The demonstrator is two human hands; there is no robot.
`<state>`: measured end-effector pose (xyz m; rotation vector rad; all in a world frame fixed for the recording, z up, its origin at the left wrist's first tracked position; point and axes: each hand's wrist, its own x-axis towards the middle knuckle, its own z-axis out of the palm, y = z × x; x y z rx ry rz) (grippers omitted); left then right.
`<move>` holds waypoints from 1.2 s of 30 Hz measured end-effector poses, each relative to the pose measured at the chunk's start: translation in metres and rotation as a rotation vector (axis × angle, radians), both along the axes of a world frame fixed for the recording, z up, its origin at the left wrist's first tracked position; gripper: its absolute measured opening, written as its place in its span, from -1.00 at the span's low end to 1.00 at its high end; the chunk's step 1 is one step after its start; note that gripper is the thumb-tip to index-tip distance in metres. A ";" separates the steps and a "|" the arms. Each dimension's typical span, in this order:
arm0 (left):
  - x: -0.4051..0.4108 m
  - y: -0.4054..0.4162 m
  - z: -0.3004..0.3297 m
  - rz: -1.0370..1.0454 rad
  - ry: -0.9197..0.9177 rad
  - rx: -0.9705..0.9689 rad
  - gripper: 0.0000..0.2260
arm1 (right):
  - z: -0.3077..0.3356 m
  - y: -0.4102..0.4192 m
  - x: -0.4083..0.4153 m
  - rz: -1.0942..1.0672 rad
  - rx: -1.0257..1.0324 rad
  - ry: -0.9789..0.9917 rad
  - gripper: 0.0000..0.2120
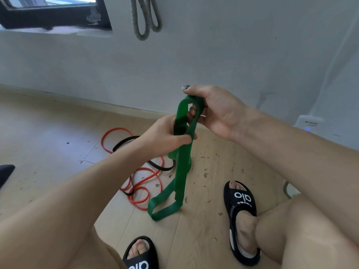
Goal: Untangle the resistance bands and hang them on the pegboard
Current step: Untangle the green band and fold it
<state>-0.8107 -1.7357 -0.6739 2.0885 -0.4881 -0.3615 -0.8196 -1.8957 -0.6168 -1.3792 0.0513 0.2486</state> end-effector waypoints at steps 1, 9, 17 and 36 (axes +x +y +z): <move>0.001 -0.001 0.001 0.014 -0.006 0.006 -0.87 | 0.001 -0.001 0.001 -0.012 0.005 0.006 -0.84; 0.009 0.012 0.007 -0.042 -0.198 0.124 -0.76 | 0.002 -0.010 0.006 -0.075 -0.168 0.092 -0.80; 0.016 0.027 0.001 -0.021 -0.318 0.268 -0.81 | -0.002 -0.002 0.006 0.027 -0.162 0.138 -0.94; 0.022 0.033 -0.006 -0.057 -0.247 0.174 -0.69 | -0.006 0.004 0.022 -0.184 -0.312 -0.139 -0.69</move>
